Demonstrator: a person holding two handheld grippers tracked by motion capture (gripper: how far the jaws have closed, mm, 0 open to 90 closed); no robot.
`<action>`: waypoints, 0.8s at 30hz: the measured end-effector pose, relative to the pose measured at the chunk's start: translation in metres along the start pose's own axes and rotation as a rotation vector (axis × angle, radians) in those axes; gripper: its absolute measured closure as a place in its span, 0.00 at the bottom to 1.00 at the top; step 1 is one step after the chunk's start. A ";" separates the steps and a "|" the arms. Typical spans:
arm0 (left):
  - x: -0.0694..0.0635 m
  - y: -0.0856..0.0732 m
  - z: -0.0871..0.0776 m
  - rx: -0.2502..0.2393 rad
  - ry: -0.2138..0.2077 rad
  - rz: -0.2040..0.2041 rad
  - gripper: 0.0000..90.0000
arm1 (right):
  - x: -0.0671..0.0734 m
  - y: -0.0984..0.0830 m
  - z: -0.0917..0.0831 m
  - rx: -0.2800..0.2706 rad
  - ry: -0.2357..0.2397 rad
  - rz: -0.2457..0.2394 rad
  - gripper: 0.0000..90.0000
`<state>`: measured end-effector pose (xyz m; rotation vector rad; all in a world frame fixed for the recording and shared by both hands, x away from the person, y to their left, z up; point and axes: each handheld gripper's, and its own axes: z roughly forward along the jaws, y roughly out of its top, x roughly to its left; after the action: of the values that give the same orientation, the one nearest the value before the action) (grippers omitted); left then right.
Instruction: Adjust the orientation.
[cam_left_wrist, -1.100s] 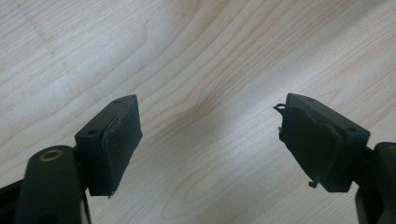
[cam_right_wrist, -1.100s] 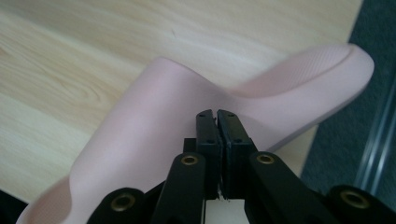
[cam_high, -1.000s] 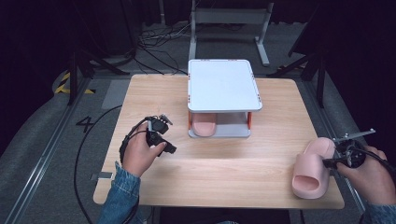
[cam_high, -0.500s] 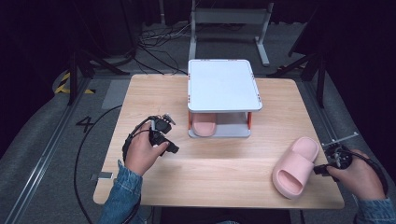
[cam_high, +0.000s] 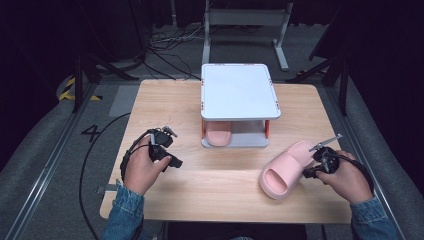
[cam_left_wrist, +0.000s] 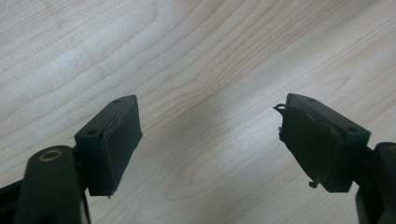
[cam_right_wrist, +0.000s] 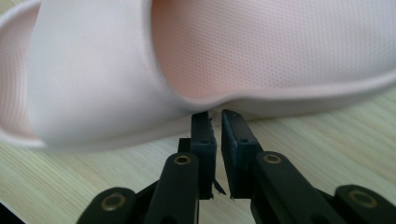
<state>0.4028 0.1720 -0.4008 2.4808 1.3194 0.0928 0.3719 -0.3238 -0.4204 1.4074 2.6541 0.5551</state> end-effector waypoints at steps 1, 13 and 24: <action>0.001 -0.001 0.000 0.000 -0.004 -0.008 0.23 | 0.001 0.001 0.001 -0.008 -0.003 -0.009 0.84; 0.001 -0.004 0.003 0.008 -0.016 -0.024 0.23 | 0.003 -0.004 -0.011 -0.005 -0.083 -0.248 0.32; 0.003 -0.006 0.007 0.015 -0.019 -0.035 0.23 | 0.020 0.007 -0.004 -0.048 -0.066 -0.397 0.28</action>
<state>0.4013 0.1755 -0.4093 2.4638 1.3603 0.0504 0.3650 -0.3047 -0.4125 0.8332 2.7365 0.5124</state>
